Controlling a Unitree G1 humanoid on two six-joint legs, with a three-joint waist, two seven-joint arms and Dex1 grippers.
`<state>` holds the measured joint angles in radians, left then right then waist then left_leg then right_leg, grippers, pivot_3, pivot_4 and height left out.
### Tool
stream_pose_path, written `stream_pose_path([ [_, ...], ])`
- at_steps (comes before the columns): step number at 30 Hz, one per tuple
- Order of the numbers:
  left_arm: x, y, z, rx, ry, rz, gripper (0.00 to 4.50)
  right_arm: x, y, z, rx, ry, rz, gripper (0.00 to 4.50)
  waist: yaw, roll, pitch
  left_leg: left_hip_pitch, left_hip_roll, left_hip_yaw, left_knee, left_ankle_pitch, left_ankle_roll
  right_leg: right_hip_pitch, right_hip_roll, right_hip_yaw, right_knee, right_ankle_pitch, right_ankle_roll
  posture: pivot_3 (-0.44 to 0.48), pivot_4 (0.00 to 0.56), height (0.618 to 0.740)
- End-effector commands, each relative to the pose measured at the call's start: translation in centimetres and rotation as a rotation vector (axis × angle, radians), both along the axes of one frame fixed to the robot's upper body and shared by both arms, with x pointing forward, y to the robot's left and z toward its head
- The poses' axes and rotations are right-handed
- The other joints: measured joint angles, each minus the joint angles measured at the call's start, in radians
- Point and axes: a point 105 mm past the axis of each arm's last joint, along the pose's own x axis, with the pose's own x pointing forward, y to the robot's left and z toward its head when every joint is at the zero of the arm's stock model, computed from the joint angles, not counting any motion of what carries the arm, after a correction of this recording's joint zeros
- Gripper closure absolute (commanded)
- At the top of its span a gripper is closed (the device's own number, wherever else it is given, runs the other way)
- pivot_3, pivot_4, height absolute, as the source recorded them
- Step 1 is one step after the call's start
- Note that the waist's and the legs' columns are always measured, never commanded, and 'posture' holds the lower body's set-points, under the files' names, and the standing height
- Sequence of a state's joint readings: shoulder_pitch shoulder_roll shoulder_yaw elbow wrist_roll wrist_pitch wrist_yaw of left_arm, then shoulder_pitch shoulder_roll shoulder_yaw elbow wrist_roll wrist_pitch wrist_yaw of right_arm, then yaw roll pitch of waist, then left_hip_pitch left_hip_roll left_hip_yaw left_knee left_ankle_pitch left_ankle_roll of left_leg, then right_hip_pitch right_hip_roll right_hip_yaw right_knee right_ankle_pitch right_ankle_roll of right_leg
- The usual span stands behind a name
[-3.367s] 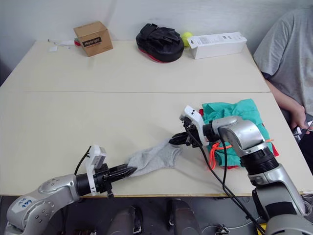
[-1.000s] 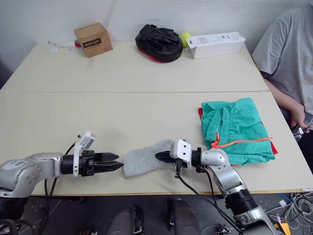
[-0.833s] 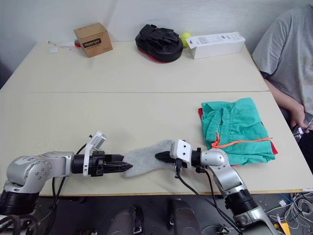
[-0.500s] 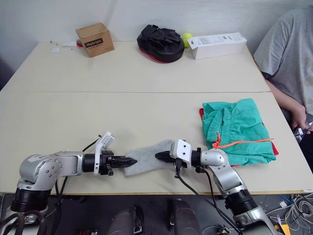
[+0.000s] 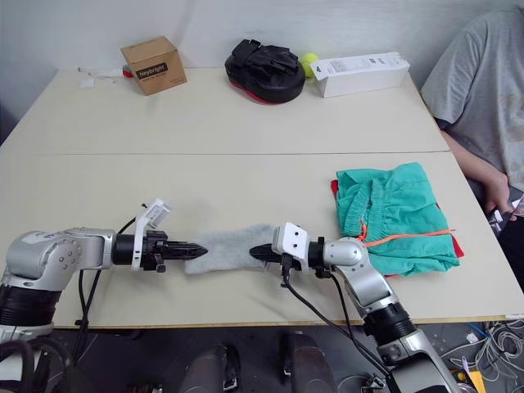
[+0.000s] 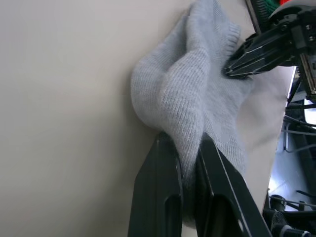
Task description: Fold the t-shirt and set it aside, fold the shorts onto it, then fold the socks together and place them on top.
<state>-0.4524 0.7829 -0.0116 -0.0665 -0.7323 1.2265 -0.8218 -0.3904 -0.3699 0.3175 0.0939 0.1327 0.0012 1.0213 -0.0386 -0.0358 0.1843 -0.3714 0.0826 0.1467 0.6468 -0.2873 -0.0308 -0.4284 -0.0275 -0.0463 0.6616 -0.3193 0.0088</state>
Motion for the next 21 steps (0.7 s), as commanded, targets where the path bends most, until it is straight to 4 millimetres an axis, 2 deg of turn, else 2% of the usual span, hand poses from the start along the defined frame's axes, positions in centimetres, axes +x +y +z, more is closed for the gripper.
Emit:
stream_pose_path([
  [1,0.4,-0.7,1.3,0.000,-0.050,-0.028,4.48,-0.2,0.8,0.8,0.031,-0.010,0.010,4.50,0.000,0.000,0.000,0.000,0.000,0.000,0.000,0.000,0.000,0.000,0.000,0.000,0.000,0.000,0.000,0.000,0.150,0.740],
  [5,0.5,-0.4,1.7,0.044,-0.053,-0.038,4.48,-0.4,0.6,0.1,-0.003,0.003,0.001,4.50,-0.001,0.000,0.000,0.001,0.000,0.000,0.000,0.000,0.000,0.000,0.000,0.000,0.001,0.000,0.000,0.000,0.150,0.740],
  [8,0.4,-0.7,3.0,0.034,-0.054,-0.090,4.48,-0.3,0.2,-1.1,-0.055,0.020,-0.019,4.50,-0.002,0.000,0.000,0.001,0.000,0.000,0.000,0.000,-0.001,0.000,0.001,0.000,0.001,0.000,0.000,0.000,0.150,0.740],
  [13,0.7,-3.4,5.2,0.004,-0.092,-0.201,4.48,-0.3,0.2,-1.6,-0.072,0.040,-0.034,4.50,0.005,-0.001,0.000,0.001,0.000,0.000,0.001,0.001,0.000,0.001,0.000,0.000,0.001,0.000,0.000,0.000,0.150,0.740],
  [17,1.1,-4.1,4.7,0.034,-0.087,-0.237,4.48,-0.2,0.4,-1.4,-0.065,0.017,-0.035,4.50,0.000,-0.001,0.000,0.002,-0.001,0.001,0.000,0.001,0.000,0.001,0.001,0.001,0.001,0.000,0.000,0.000,0.150,0.740],
  [21,2.1,-6.1,4.3,0.054,-0.107,-0.286,4.48,0.0,0.5,-1.2,-0.060,0.018,-0.046,4.50,0.006,-0.001,0.000,0.001,0.000,0.000,0.001,0.001,-0.001,0.000,0.001,0.001,0.002,0.000,0.000,0.000,0.150,0.740],
])
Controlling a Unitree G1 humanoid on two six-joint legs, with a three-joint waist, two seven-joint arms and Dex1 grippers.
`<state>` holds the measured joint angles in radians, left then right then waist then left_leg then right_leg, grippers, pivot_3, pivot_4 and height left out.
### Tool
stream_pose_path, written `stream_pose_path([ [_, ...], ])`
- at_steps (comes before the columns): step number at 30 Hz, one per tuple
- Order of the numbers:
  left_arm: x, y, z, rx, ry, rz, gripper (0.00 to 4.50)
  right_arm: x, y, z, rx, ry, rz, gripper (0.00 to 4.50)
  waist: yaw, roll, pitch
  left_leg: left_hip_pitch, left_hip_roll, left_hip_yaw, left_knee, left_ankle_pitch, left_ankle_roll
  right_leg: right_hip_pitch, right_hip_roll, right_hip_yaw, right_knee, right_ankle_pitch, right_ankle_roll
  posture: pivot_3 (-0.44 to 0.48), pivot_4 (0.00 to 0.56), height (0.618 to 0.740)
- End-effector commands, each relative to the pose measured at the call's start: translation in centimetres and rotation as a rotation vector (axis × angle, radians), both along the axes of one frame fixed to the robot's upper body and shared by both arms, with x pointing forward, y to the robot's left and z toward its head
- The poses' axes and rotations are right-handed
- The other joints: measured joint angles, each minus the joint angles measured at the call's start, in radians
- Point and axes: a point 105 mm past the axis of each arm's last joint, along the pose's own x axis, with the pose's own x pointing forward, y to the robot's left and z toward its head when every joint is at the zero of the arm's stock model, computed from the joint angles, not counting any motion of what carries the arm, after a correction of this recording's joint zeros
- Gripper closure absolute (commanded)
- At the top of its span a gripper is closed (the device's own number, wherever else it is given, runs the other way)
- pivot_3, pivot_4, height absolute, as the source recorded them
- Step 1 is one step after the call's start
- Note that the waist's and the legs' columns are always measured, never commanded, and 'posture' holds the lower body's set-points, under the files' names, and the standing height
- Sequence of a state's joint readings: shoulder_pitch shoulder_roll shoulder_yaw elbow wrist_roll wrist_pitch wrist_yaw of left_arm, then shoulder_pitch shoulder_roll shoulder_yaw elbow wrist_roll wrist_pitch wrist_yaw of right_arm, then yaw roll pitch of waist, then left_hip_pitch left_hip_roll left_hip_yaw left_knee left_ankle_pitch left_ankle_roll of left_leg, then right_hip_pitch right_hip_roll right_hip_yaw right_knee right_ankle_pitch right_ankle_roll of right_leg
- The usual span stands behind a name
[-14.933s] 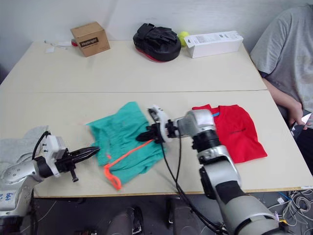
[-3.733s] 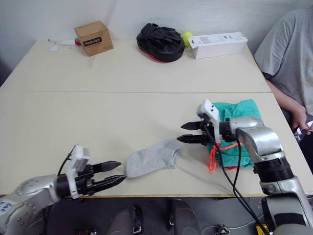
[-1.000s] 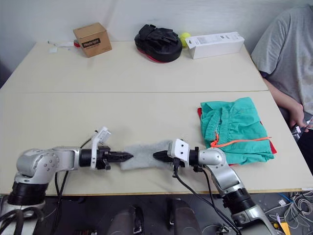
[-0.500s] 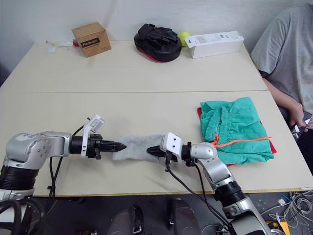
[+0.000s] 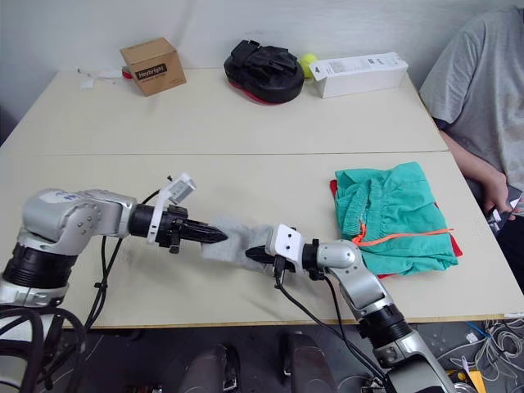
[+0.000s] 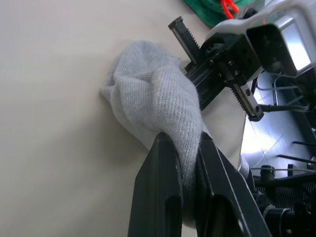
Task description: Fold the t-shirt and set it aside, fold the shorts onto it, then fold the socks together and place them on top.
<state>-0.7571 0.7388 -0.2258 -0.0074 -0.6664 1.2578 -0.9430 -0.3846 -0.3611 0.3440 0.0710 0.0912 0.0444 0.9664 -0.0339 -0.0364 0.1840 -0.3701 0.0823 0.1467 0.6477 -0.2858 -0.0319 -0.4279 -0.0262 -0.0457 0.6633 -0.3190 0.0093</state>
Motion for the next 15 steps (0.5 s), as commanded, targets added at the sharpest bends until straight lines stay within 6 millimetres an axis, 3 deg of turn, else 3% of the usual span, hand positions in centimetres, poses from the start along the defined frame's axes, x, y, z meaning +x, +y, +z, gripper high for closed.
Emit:
stream_pose_path([
  [1,0.6,-1.5,0.7,-0.002,-0.048,-0.060,4.48,-0.1,0.0,-0.6,-0.028,0.012,-0.009,4.50,0.001,0.000,0.000,0.000,0.000,0.000,0.001,0.000,0.000,0.000,0.000,0.000,0.000,0.000,0.000,0.000,0.150,0.740],
  [4,0.9,-2.3,0.8,-0.022,-0.060,-0.083,4.48,-0.1,-0.1,-0.4,-0.029,0.004,-0.013,4.50,-0.001,0.000,0.000,0.000,0.000,0.000,0.001,0.000,0.000,0.000,0.000,0.000,0.001,0.000,0.000,0.000,0.150,0.740],
  [8,1.0,-3.0,0.3,-0.020,-0.111,-0.128,3.23,-0.2,-0.9,1.1,0.028,0.003,-0.055,4.50,0.002,0.000,0.000,0.000,0.000,0.000,0.000,0.000,0.000,0.000,0.000,0.000,0.001,0.000,0.000,0.000,0.150,0.740],
  [13,0.6,-3.4,0.4,-0.071,-0.123,-0.181,1.56,-1.4,-2.5,1.6,0.011,0.003,-0.027,4.50,0.005,0.000,0.000,-0.001,0.000,0.000,0.001,0.000,0.001,0.000,-0.001,0.000,0.000,0.000,0.000,0.000,0.150,0.740],
  [15,0.3,-3.9,0.6,-0.131,-0.123,-0.210,0.93,-1.6,-4.0,2.1,0.013,0.003,-0.064,4.50,0.005,0.000,0.000,-0.001,-0.001,0.000,0.001,0.000,0.001,0.000,-0.001,0.000,0.000,0.000,0.000,0.000,0.150,0.740],
])
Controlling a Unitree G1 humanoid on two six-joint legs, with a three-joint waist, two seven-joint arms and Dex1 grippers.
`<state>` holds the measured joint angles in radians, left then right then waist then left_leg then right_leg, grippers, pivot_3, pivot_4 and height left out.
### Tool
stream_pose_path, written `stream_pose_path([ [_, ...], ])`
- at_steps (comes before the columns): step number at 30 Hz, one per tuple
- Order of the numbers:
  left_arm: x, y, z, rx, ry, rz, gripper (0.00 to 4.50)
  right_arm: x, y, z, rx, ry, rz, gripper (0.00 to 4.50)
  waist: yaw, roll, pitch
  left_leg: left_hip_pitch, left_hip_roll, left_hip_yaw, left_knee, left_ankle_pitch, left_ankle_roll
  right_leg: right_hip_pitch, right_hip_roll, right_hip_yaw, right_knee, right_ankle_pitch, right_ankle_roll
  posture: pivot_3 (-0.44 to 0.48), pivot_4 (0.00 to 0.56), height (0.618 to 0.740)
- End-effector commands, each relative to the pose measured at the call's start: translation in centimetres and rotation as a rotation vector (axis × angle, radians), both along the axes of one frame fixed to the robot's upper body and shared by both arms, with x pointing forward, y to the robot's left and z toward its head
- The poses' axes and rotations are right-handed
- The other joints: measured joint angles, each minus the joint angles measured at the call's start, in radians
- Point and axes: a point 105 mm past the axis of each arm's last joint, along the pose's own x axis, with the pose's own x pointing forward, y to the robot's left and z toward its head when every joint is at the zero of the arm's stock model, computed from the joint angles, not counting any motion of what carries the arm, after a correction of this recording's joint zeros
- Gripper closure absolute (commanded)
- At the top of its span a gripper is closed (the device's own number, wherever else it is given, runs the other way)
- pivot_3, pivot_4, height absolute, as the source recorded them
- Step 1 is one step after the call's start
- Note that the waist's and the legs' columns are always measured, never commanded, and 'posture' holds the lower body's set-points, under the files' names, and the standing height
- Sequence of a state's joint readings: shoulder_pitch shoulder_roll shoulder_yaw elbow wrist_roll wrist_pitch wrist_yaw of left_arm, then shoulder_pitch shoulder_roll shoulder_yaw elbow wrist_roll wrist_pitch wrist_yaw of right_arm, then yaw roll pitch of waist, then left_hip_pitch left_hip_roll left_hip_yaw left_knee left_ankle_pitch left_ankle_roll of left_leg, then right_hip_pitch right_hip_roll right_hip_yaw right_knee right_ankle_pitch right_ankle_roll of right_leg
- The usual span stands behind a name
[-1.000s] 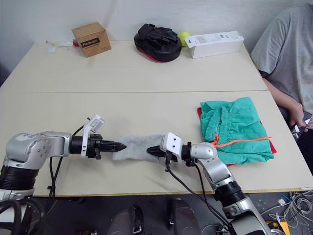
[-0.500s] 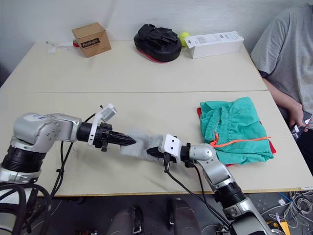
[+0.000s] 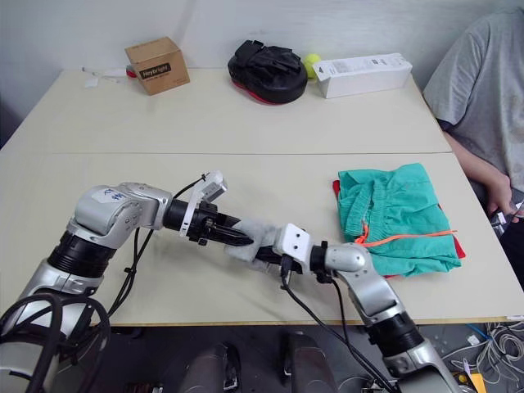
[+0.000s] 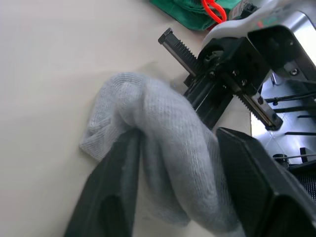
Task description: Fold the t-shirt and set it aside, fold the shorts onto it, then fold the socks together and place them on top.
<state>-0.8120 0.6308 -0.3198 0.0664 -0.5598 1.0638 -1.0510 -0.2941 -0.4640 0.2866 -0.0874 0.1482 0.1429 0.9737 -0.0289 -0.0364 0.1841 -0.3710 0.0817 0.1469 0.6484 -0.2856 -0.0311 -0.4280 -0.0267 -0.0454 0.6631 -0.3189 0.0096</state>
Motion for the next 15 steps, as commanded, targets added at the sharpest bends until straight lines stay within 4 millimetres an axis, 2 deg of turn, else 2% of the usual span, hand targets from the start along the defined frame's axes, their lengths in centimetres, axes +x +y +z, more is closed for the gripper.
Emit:
stream_pose_path([
  [1,-0.6,-0.8,0.9,-0.116,-0.015,-0.071,0.56,-0.5,-2.2,1.8,0.025,-0.028,-0.038,4.50,0.001,0.000,0.000,0.000,0.000,0.000,0.000,0.000,0.000,0.000,0.000,0.000,0.000,0.000,0.000,0.000,0.150,0.740],
  [3,-1.0,-1.3,1.1,-0.165,-0.027,-0.120,0.02,-0.6,-4.1,1.9,0.023,-0.011,-0.096,4.50,0.001,0.000,0.000,0.000,0.000,0.000,0.000,0.000,0.000,0.000,0.000,0.000,0.000,0.000,0.000,0.000,0.150,0.740],
  [8,-0.8,-2.3,0.8,-0.196,-0.086,-0.152,0.02,-1.3,-7.7,0.9,-0.015,0.021,-0.217,4.50,0.001,0.000,0.001,0.000,0.000,0.000,0.000,0.000,0.000,0.000,0.000,0.000,0.000,0.000,0.000,0.000,0.150,0.740],
  [15,-0.6,-3.3,-0.8,-0.178,-0.161,-0.191,0.02,-2.0,-10.3,0.3,-0.004,0.034,-0.393,4.50,0.001,0.000,0.001,0.001,0.000,0.000,-0.001,0.001,-0.001,0.000,0.001,0.000,0.001,0.000,0.001,0.000,0.150,0.740],
])
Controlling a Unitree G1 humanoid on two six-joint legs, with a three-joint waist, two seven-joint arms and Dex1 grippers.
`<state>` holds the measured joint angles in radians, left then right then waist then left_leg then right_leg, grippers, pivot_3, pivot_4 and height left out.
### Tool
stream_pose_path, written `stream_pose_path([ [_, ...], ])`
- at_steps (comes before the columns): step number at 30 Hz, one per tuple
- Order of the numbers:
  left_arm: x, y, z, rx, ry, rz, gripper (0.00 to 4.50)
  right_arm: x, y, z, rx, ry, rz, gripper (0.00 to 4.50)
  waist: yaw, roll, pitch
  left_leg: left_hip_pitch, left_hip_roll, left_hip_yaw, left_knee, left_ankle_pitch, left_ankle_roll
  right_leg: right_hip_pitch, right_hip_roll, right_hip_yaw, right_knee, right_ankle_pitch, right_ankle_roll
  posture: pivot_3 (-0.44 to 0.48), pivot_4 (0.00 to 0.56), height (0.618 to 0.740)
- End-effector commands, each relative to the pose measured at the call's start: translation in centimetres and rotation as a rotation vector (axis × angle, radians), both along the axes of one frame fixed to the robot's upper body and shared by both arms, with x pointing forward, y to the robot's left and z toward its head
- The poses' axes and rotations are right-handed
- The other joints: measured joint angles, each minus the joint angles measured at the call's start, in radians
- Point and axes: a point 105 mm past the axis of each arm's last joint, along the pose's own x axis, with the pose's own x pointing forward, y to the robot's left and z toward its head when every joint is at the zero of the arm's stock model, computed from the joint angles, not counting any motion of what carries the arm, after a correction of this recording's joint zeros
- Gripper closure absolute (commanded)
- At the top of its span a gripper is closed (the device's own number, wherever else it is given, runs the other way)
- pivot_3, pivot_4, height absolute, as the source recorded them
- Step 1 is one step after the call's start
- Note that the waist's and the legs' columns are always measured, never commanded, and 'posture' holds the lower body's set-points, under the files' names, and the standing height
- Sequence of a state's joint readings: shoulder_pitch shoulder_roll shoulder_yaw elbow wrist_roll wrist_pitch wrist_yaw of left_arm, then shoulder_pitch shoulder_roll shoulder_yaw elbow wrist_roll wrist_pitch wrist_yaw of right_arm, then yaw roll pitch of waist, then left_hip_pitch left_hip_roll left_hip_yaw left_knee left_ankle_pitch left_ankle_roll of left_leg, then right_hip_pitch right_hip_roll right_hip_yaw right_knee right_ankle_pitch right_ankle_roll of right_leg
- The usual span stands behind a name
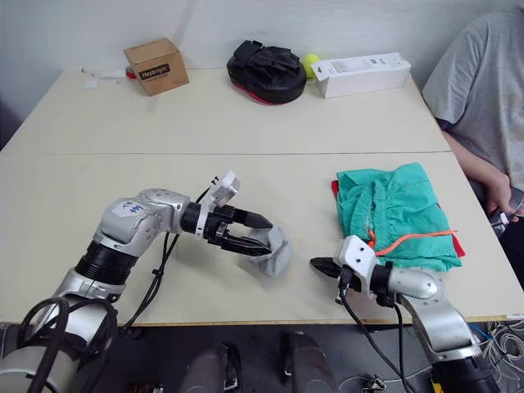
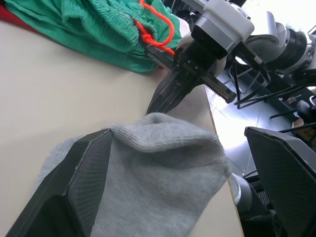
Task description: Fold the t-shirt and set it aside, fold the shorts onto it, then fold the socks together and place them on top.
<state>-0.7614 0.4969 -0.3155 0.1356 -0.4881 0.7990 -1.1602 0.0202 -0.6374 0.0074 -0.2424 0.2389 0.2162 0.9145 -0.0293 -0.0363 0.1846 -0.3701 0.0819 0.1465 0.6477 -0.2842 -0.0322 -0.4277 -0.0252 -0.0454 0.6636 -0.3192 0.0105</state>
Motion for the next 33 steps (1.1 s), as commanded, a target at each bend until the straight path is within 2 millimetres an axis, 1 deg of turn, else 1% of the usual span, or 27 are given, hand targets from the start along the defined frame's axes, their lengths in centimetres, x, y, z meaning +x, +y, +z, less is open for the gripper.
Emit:
stream_pose_path([
  [1,0.0,-0.5,-0.1,-0.045,-0.092,-0.032,0.02,0.1,-1.0,1.4,0.027,-0.060,-0.094,4.50,0.002,0.000,0.000,0.000,0.000,0.000,0.000,0.000,0.000,0.000,0.000,0.000,0.000,0.000,0.000,0.000,0.150,0.740],
  [3,0.3,-0.2,0.5,-0.105,-0.153,-0.023,0.02,-0.2,-1.4,1.7,0.056,-0.057,-0.138,4.50,0.002,0.000,0.000,-0.001,0.000,0.000,0.000,0.000,0.000,0.000,0.000,0.000,0.000,0.000,0.000,0.000,0.150,0.740],
  [6,0.0,1.0,2.2,-0.209,-0.236,-0.041,0.02,-1.1,-1.4,2.6,0.147,-0.018,-0.171,4.50,0.001,0.000,0.000,-0.001,0.000,0.000,0.000,0.000,0.000,0.000,0.000,0.000,0.000,0.000,0.000,0.000,0.150,0.740],
  [8,-0.3,1.8,2.5,-0.223,-0.268,-0.050,0.02,-1.7,-1.3,3.1,0.217,0.028,-0.185,4.50,0.000,0.000,0.000,0.000,0.001,0.000,0.000,0.000,0.000,0.000,0.000,0.000,0.000,0.000,0.000,0.000,0.150,0.740],
  [10,-0.9,2.5,2.9,-0.241,-0.272,-0.085,0.02,-2.2,-1.2,4.0,0.333,0.104,-0.211,4.50,0.000,0.000,0.000,0.000,0.001,0.000,-0.001,0.000,0.000,0.000,0.000,0.000,0.000,0.000,0.000,0.000,0.150,0.740],
  [11,-1.1,2.7,3.0,-0.245,-0.270,-0.100,0.00,-2.4,-1.1,4.3,0.382,0.140,-0.224,4.33,0.001,0.000,0.000,0.000,0.000,0.000,-0.001,0.000,0.000,0.000,0.000,0.000,0.000,0.000,0.000,0.000,0.150,0.740],
  [13,-1.3,3.2,3.4,-0.266,-0.273,-0.107,0.42,-3.2,-0.5,4.6,0.481,0.266,-0.227,3.92,0.001,0.000,0.000,0.000,0.001,-0.001,-0.001,0.000,0.000,0.001,0.000,0.000,0.000,0.000,0.000,0.000,0.150,0.740],
  [14,-1.0,3.3,3.5,-0.269,-0.289,-0.092,0.59,-3.6,-0.2,4.6,0.519,0.330,-0.234,3.60,0.001,0.000,0.000,0.000,0.000,-0.001,-0.001,0.000,0.001,0.001,0.000,0.000,0.000,0.000,0.000,0.000,0.150,0.740],
  [15,-0.6,3.3,3.5,-0.268,-0.314,-0.075,0.92,-4.0,0.1,4.5,0.545,0.396,-0.238,3.23,0.002,0.000,0.000,0.000,0.001,-0.001,-0.001,0.000,0.001,0.001,0.000,0.000,0.000,0.000,0.001,0.000,0.150,0.740],
  [17,0.2,3.2,2.5,-0.213,-0.398,-0.059,1.59,-5.1,1.0,4.0,0.634,0.595,-0.229,2.51,0.002,0.000,0.000,0.000,0.000,-0.002,-0.001,0.000,0.001,0.001,0.000,0.000,-0.001,0.000,0.000,0.000,0.150,0.740],
  [19,0.6,3.0,1.0,-0.139,-0.480,-0.087,2.25,-5.8,1.6,3.6,0.678,0.740,-0.247,1.82,0.003,0.000,0.000,0.000,0.000,-0.002,-0.001,-0.001,0.004,0.002,-0.001,0.000,-0.001,0.000,0.001,0.000,0.150,0.740],
  [22,1.0,2.3,-1.1,-0.082,-0.526,-0.114,3.20,-5.6,2.5,2.7,0.733,0.896,-0.342,0.76,0.001,-0.001,0.000,-0.001,0.000,-0.002,0.000,-0.003,0.009,0.002,-0.001,0.000,-0.003,0.001,0.002,0.000,0.150,0.740],
  [24,1.3,1.9,-1.8,-0.073,-0.533,-0.111,3.86,-5.3,3.3,2.9,0.774,0.959,-0.361,0.04,0.000,-0.001,0.000,-0.001,0.000,-0.001,-0.001,-0.004,0.010,0.002,0.000,0.001,-0.004,0.002,0.003,0.000,0.150,0.740],
  [26,1.7,1.3,-2.2,-0.071,-0.544,-0.091,4.48,-4.6,3.9,3.2,0.834,0.990,-0.386,0.00,-0.002,-0.001,0.000,-0.003,0.000,-0.001,0.000,-0.004,0.010,0.001,0.000,0.001,-0.004,0.002,0.005,0.000,0.150,0.740],
  [29,2.1,0.7,-3.0,-0.044,-0.551,-0.069,4.48,-3.6,4.6,3.1,0.871,1.009,-0.421,0.00,0.001,-0.002,0.000,-0.003,0.000,-0.002,-0.001,-0.003,0.011,0.001,0.000,0.001,-0.005,0.002,0.008,0.000,0.150,0.740],
  [31,2.0,0.8,-3.9,-0.005,-0.547,-0.077,4.48,-3.2,5.3,2.6,0.827,1.031,-0.433,0.00,0.001,-0.002,0.000,-0.004,0.000,-0.002,-0.001,-0.003,0.011,0.001,0.000,0.001,-0.005,0.001,0.010,0.000,0.150,0.740],
  [33,1.9,0.9,-4.5,0.016,-0.548,-0.071,4.48,-2.8,6.0,2.6,0.818,1.040,-0.426,0.00,-0.001,-0.002,0.000,-0.004,-0.001,-0.001,0.000,-0.004,0.011,0.001,0.000,0.002,-0.005,0.001,0.010,0.000,0.150,0.740],
])
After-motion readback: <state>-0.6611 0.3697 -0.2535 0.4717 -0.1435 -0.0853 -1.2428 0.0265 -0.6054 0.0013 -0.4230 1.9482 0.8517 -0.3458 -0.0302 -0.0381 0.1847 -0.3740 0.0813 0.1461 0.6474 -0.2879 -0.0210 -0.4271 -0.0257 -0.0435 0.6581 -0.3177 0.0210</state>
